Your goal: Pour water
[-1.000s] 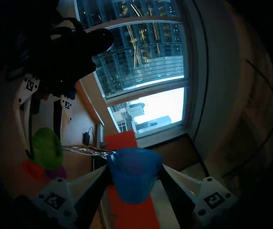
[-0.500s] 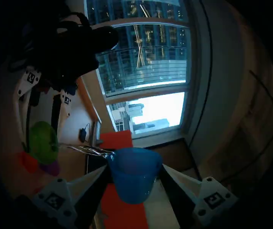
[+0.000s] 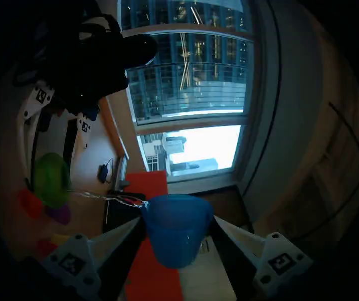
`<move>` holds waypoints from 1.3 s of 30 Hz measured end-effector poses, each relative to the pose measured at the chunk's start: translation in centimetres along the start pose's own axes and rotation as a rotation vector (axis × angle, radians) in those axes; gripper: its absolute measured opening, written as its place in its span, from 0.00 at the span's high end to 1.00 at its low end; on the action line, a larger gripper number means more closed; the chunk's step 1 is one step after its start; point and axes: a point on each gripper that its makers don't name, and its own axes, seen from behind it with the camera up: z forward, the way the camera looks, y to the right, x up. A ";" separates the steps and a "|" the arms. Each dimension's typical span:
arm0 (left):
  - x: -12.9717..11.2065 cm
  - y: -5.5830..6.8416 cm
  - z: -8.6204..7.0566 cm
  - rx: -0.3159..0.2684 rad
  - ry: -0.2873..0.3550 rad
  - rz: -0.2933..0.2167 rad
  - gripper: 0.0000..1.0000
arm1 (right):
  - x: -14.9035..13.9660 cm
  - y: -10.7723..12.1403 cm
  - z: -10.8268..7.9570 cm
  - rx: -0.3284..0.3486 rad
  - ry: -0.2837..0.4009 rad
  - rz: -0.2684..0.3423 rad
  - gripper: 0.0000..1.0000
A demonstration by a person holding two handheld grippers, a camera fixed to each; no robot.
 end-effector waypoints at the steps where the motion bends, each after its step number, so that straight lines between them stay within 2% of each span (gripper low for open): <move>1: 0.0 0.0 0.0 0.000 0.000 0.000 0.12 | 0.0 0.1 0.0 -0.001 0.000 -0.005 0.10; 19: 0.2 0.1 0.1 0.000 0.002 0.000 0.12 | 0.6 0.5 0.5 -0.006 0.006 -0.114 0.10; 39: 0.0 -0.1 0.3 0.006 0.005 -0.007 0.12 | 2.3 0.9 1.0 -0.019 0.017 -0.295 0.10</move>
